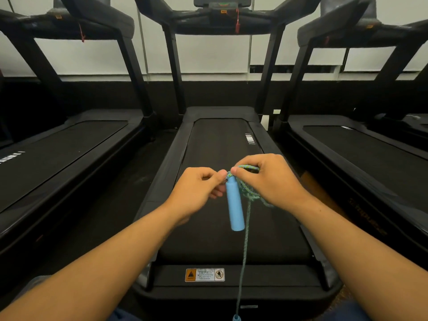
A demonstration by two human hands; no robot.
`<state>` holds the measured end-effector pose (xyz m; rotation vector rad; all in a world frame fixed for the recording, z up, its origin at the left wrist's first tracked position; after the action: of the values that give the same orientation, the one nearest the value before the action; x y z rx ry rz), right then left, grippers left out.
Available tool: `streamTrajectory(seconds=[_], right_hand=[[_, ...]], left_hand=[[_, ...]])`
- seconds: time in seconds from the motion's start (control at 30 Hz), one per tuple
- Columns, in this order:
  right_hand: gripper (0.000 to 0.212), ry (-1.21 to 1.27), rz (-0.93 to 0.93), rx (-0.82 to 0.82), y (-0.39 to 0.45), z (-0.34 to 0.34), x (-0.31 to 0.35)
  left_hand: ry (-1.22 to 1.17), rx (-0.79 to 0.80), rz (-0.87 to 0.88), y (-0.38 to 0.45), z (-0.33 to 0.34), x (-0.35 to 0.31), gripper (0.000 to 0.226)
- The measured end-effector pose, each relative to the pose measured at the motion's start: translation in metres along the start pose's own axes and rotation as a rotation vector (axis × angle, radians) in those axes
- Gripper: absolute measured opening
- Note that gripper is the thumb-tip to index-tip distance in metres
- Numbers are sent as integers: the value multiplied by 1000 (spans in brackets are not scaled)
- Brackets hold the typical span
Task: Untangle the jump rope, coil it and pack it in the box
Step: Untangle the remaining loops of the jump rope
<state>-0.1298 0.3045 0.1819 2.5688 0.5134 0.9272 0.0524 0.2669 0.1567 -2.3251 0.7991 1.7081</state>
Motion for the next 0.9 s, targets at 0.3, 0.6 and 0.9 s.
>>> streamTrajectory(seconds=[0.3, 0.6, 0.9], right_hand=[[6, 85, 10, 132, 2, 14, 2], [19, 894, 252, -233, 8, -4, -5], [16, 1307, 239, -331, 8, -14, -10]], left_hand=[[-118, -20, -127, -4, 6, -6, 37], [153, 200, 41, -7, 21, 7, 57], [-319, 146, -181, 2, -8, 3, 36]])
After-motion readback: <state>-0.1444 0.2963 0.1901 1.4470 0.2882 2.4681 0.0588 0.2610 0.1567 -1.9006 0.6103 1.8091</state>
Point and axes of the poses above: each hand's wrist, its own y-axis towards the middle knuckle, its own z-axis out of the palm, x = y × z, the point moved 2 cm from there along y, towards the middle knuckle, and after that the axes turned 11 degrees about x, right-handed, at the moved point
